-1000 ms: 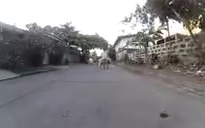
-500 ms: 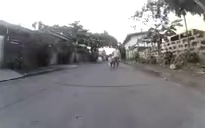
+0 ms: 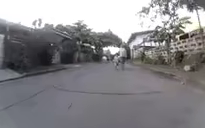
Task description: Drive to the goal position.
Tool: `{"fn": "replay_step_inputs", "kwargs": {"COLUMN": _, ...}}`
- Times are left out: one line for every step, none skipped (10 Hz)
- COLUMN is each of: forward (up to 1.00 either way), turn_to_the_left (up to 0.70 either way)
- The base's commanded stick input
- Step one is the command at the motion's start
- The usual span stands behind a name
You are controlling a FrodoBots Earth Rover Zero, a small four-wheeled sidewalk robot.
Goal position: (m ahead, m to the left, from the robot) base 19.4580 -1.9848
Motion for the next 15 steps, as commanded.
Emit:
{"fn": "replay_step_inputs", "kwargs": {"forward": 1.0, "turn_to_the_left": 0.04}}
{"fn": "replay_step_inputs", "kwargs": {"forward": 1.0, "turn_to_the_left": 0.04}}
{"fn": "replay_step_inputs", "kwargs": {"forward": 1.0, "turn_to_the_left": 0.04}}
{"fn": "replay_step_inputs", "kwargs": {"forward": 1.0, "turn_to_the_left": 0.04}}
{"fn": "replay_step_inputs", "kwargs": {"forward": 1.0, "turn_to_the_left": 0.04}}
{"fn": "replay_step_inputs", "kwargs": {"forward": 1.0, "turn_to_the_left": 0.04}}
{"fn": "replay_step_inputs", "kwargs": {"forward": 1.0, "turn_to_the_left": 0.04}}
{"fn": "replay_step_inputs", "kwargs": {"forward": 1.0, "turn_to_the_left": 0.04}}
{"fn": "replay_step_inputs", "kwargs": {"forward": 1.0, "turn_to_the_left": 0.04}}
{"fn": "replay_step_inputs", "kwargs": {"forward": 1.0, "turn_to_the_left": 0.04}}
{"fn": "replay_step_inputs", "kwargs": {"forward": 1.0, "turn_to_the_left": 0.04}}
{"fn": "replay_step_inputs", "kwargs": {"forward": 1.0, "turn_to_the_left": 0.04}}
{"fn": "replay_step_inputs", "kwargs": {"forward": 1.0, "turn_to_the_left": 0.04}}
{"fn": "replay_step_inputs", "kwargs": {"forward": 1.0, "turn_to_the_left": 0.04}}
{"fn": "replay_step_inputs", "kwargs": {"forward": 1.0, "turn_to_the_left": 0.04}}
